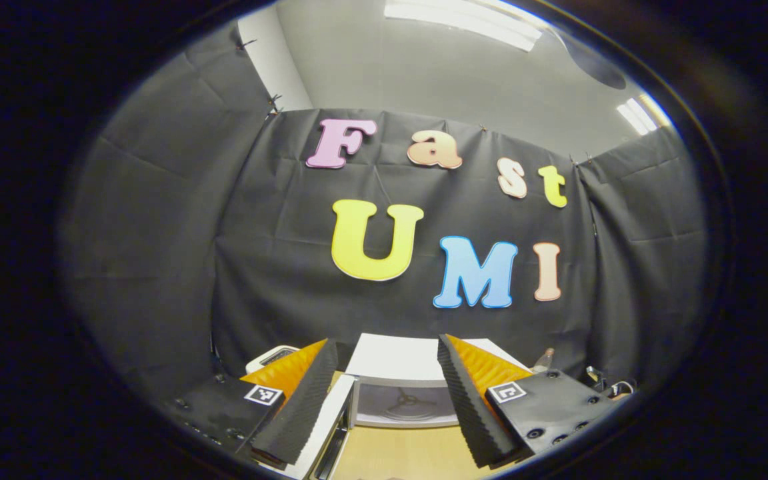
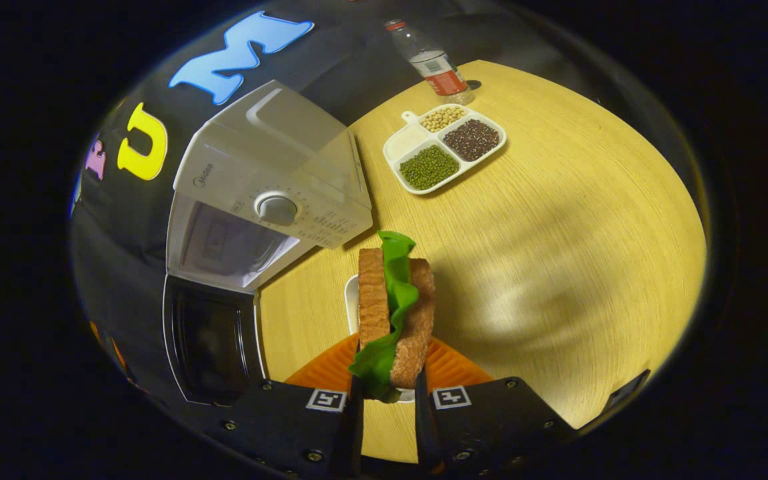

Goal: Open the microwave oven with the left hand, put the food in, and close the microwave oven.

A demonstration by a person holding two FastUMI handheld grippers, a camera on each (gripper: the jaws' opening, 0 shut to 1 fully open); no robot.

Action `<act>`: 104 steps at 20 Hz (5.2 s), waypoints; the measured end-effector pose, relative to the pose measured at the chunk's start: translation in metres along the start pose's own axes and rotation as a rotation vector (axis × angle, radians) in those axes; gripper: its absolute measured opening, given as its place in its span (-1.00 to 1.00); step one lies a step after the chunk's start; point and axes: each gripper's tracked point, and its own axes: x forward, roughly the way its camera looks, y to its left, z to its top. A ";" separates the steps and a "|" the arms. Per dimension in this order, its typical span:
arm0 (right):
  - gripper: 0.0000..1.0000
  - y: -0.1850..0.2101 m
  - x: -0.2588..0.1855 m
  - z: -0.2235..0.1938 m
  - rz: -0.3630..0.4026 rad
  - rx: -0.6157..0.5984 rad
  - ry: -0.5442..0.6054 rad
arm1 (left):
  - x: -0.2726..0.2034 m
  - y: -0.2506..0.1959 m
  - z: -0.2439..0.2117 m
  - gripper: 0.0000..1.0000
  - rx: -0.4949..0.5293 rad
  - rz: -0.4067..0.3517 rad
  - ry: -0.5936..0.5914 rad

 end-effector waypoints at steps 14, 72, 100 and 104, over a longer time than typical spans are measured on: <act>-0.35 0.123 -0.044 -0.017 0.283 0.239 -0.222 | -0.008 0.027 -0.002 0.90 0.033 -0.124 0.023; 0.51 0.224 -0.042 0.067 0.030 -0.263 -0.669 | -0.031 0.036 -0.030 0.94 0.006 -0.021 0.103; 0.96 0.266 -0.265 0.043 -0.101 -0.567 -1.123 | -0.045 0.147 -0.054 0.86 -0.116 0.044 0.186; 0.96 0.271 -0.254 0.040 -0.097 -0.559 -1.091 | -0.059 0.179 -0.073 0.49 -0.092 0.062 0.219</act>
